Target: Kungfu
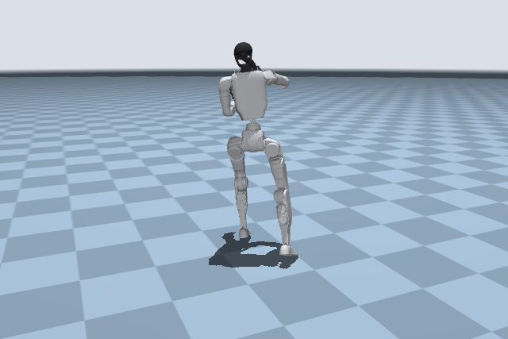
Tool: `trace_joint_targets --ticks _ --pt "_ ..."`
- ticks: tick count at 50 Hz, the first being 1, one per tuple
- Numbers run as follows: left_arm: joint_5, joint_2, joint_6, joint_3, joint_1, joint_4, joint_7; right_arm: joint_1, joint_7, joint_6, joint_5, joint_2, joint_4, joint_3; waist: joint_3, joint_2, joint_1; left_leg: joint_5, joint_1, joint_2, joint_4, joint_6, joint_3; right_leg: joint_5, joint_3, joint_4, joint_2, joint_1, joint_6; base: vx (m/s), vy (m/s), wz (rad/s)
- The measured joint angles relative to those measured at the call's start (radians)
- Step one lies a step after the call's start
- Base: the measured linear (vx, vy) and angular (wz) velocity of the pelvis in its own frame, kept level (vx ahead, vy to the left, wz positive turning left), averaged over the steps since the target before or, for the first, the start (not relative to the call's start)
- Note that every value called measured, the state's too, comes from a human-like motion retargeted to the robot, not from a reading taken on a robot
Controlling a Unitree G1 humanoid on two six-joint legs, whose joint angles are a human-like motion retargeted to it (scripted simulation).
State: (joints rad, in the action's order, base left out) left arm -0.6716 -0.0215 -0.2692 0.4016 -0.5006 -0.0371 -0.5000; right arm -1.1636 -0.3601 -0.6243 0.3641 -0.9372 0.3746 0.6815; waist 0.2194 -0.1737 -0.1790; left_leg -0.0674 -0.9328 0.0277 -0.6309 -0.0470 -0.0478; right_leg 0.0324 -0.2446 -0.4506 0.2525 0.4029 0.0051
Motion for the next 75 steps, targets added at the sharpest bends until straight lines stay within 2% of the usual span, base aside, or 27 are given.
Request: trace_joint_targets --ticks 2,3,4,5,7,10,13,14,19,25,32,35,40,46,50,52,53,55,57,60,62,65,69,70,71,73,75 --pt "0.181 -0.021 -0.005 -0.015 -0.094 -0.208 -0.202 -0.303 0.053 -0.012 0.078 -0.006 0.041 0.066 -0.050 -0.101 -0.153 0.074 -0.081 -0.059 -0.108 0.017 -0.048 0.133 -0.167 0.071 0.108 -0.118 -0.067 -0.57 -0.96 -1.65" --pt "0.263 -0.040 -0.010 -0.027 -0.137 -0.289 -0.280 -0.425 0.068 -0.025 0.079 0.025 0.043 0.087 -0.069 -0.160 -0.237 0.122 -0.106 -0.112 -0.150 0.031 -0.086 0.267 -0.222 0.107 0.152 -0.160 -0.078 -0.17 -0.92 -2.26" --pt "0.350 -0.065 -0.036 -0.026 -0.174 -0.362 -0.370 -0.527 0.082 -0.043 0.052 0.053 0.037 0.102 -0.083 -0.216 -0.298 0.149 -0.144 -0.148 -0.204 0.039 -0.114 0.294 -0.199 0.145 0.163 -0.183 0.019 0.04 -0.80 -2.02" --pt "0.439 -0.094 -0.072 -0.020 -0.208 -0.430 -0.467 -0.618 0.095 -0.065 0.011 0.079 0.028 0.113 -0.095 -0.270 -0.348 0.165 -0.188 -0.174 -0.264 0.043 -0.137 0.268 -0.138 0.186 0.159 -0.195 0.171 -0.03 -0.77 -1.06" --pt "0.559 -0.151 -0.174 -0.022 -0.286 -0.509 -0.530 -0.717 0.150 -0.086 -0.121 0.092 0.030 0.084 -0.106 -0.284 -0.383 0.152 -0.295 -0.221 -0.333 0.039 -0.087 0.075 -0.109 0.216 0.063 -0.188 0.257 -0.23 -0.68 -0.38" --pt "0.606 -0.216 -0.267 -0.061 -0.328 -0.524 -0.542 -0.748 0.123 -0.032 -0.300 0.126 0.036 0.041 -0.062 -0.249 -0.371 0.204 -0.380 -0.287 -0.392 0.022 -0.015 -0.145 -0.298 0.181 0.056 -0.173 0.257 -0.39 -0.28 -0.77" --pt "0.591 -0.256 -0.269 -0.093 -0.316 -0.512 -0.528 -0.732 0.026 -0.063 -0.371 0.157 0.036 0.017 -0.020 -0.221 -0.353 0.160 -0.441 -0.374 -0.369 -0.048 0.076 -0.237 -0.143 0.079 -0.075 -0.038 0.257 -0.50 -0.40 -1.09" --pt "0.587 -0.254 -0.272 -0.089 -0.309 -0.512 -0.525 -0.724 0.016 -0.074 -0.379 0.161 0.032 0.019 -0.014 -0.211 -0.348 0.158 -0.451 -0.391 -0.367 -0.059 0.082 -0.248 -0.144 0.067 -0.080 -0.030 0.257 -0.33 -0.21 -0.31" --pt "0.578 -0.253 -0.283 -0.090 -0.257 -0.504 -0.521 -0.682 0.000 -0.059 -0.420 0.188 0.024 0.029 0.002 -0.157 -0.296 0.160 -0.419 -0.437 -0.341 -0.080 0.057 -0.280 -0.145 0.049 -0.077 -0.045 0.257 -0.23 0.00 -0.02" --pt "0.486 -0.256 -0.254 -0.105 -0.222 -0.486 -0.481 -0.608 0.019 -0.043 -0.411 0.208 -0.022 0.022 -0.007 -0.124 -0.262 0.148 -0.310 -0.466 -0.266 -0.117 -0.008 -0.245 -0.123 0.058 -0.039 -0.051 0.257 -0.19 -0.01 -0.26" --pt "0.212 -0.213 -0.218 -0.171 -0.143 -0.409 -0.322 -0.451 0.150 0.037 -0.408 0.271 -0.125 -0.033 0.001 -0.053 -0.175 0.120 -0.202 -0.517 -0.194 -0.128 -0.102 -0.188 -0.072 0.047 0.010 0.010 0.257 -0.32 0.01 -0.73" --pt "0.128 -0.199 -0.233 -0.241 -0.074 -0.318 -0.253 -0.370 0.069 0.088 -0.474 0.298 -0.191 -0.051 0.009 -0.022 -0.122 0.101 -0.143 -0.548 -0.163 -0.138 -0.163 -0.179 -0.041 0.006 0.043 0.073 0.250 -0.39 0.06 -1.08" --pt "0.216 -0.226 -0.201 -0.451 0.022 -0.014 -0.228 -0.188 -0.089 0.092 -0.431 0.279 -0.275 -0.060 0.047 0.066 -0.015 0.046 -0.017 -0.634 -0.075 -0.163 -0.286 -0.203 -0.009 -0.087 0.058 0.191 0.196 -0.39 0.00 -1.27" --pt "0.374 -0.357 -0.107 -0.579 0.073 0.160 0.064 0.092 0.038 0.129 -0.294 0.077 -0.386 -0.134 0.119 0.213 0.139 -0.096 0.136 -0.727 0.133 -0.206 -0.384 -0.302 0.025 -0.152 -0.061 0.271 0.127 -0.28 -0.30 -0.94" --pt "0.492 -0.438 -0.069 -0.557 0.052 0.173 0.290 0.304 0.163 0.151 -0.322 -0.073 -0.536 -0.237 0.178 0.226 0.289 -0.419 0.232 -0.639 0.377 -0.215 -0.529 -0.356 0.076 -0.135 -0.064 0.329 0.128 -0.30 -0.58 0.33" --pt "0.569 -0.470 -0.065 -0.472 0.003 0.182 0.399 0.453 0.200 0.150 -0.343 -0.135 -0.646 -0.331 0.183 0.195 0.316 -0.447 0.285 -0.644 0.375 -0.215 -0.521 -0.373 0.093 -0.103 -0.112 0.289 0.100 -0.15 -0.91 0.07" --pt "0.607 -0.478 -0.070 -0.416 -0.037 0.189 0.444 0.526 0.213 0.148 -0.352 -0.169 -0.708 -0.391 0.192 0.188 0.338 -0.419 0.274 -0.618 0.379 -0.215 -0.488 -0.360 0.081 -0.072 -0.123 0.285 0.090 -0.16 -0.80 0.45" --pt "0.700 -0.461 -0.084 -0.284 -0.139 0.215 0.504 0.679 0.260 0.152 -0.351 -0.209 -0.855 -0.540 0.198 0.168 0.355 -0.218 0.211 -0.552 0.233 -0.215 -0.331 -0.317 0.060 -0.002 -0.142 0.269 0.069 -0.21 -0.66 0.35" --pt "0.781 -0.441 -0.106 -0.179 -0.215 0.224 0.539 0.739 0.326 0.153 -0.371 -0.248 -1.004 -0.630 0.191 0.140 0.345 -0.046 0.206 -0.484 0.087 -0.211 -0.331 -0.269 0.044 0.071 -0.151 0.240 0.055 -0.28 -0.47 -0.58" --pt "0.843 -0.428 -0.161 -0.068 -0.304 0.225 0.624 0.722 0.411 0.218 -0.465 -0.298 -1.215 -0.704 0.172 0.072 0.301 0.112 0.252 -0.311 -0.013 -0.201 -0.426 -0.202 0.075 0.149 -0.139 0.209 0.061 -0.24 -0.21 -1.43" --pt "0.851 -0.429 -0.177 0.005 -0.355 0.229 0.672 0.670 0.444 0.275 -0.564 -0.328 -1.330 -0.719 0.157 0.063 0.286 0.156 0.267 -0.188 0.036 -0.174 -0.444 -0.169 0.098 0.199 -0.157 0.181 0.059 -0.13 -0.08 -1.39" --pt "0.844 -0.416 -0.177 0.095 -0.451 0.241 0.724 0.573 0.451 0.335 -0.736 -0.388 -1.504 -0.702 0.131 0.096 0.292 0.183 0.276 -0.089 0.154 -0.069 -0.385 -0.146 0.066 0.272 -0.203 0.133 0.033 -0.13 -0.04 -0.85" --pt "0.879 -0.368 -0.212 0.182 -0.583 0.281 0.743 0.473 0.441 0.469 -0.986 -0.493 -1.748 -0.609 0.120 0.024 0.228 0.136 0.247 -0.038 0.263 0.099 -0.336 -0.134 0.132 0.316 -0.253 0.127 0.006 -0.05 -0.18 -1.31" --pt "0.894 -0.350 -0.221 0.201 -0.605 0.293 0.739 0.463 0.420 0.515 -1.034 -0.509 -1.805 -0.581 0.122 0.002 0.217 0.098 0.240 -0.037 0.274 0.128 -0.322 -0.133 0.146 0.320 -0.265 0.128 0.001 0.01 -0.26 -1.10" --pt "0.909 -0.335 -0.228 0.214 -0.619 0.302 0.741 0.455 0.397 0.547 -1.083 -0.512 -1.857 -0.561 0.123 -0.013 0.216 0.111 0.241 -0.052 0.263 0.117 -0.317 -0.131 0.140 0.323 -0.279 0.127 0.002 0.02 -0.25 -1.07" --pt "0.930 -0.311 -0.231 0.230 -0.633 0.314 0.760 0.443 0.365 0.587 -1.167 -0.502 -1.943 -0.528 0.125 -0.061 0.202 0.134 0.255 -0.094 0.258 0.087 -0.341 -0.138 0.143 0.310 -0.305 0.127 0.054 0.01 -0.32 -1.33" --pt "0.933 -0.310 -0.222 0.239 -0.639 0.304 0.806 0.449 0.363 0.589 -1.224 -0.472 -2.003 -0.524 0.147 -0.088 0.231 0.158 0.220 -0.174 0.219 0.040 -0.332 -0.160 0.076 0.238 -0.341 0.191 0.257 -0.18 -0.94 -1.11"
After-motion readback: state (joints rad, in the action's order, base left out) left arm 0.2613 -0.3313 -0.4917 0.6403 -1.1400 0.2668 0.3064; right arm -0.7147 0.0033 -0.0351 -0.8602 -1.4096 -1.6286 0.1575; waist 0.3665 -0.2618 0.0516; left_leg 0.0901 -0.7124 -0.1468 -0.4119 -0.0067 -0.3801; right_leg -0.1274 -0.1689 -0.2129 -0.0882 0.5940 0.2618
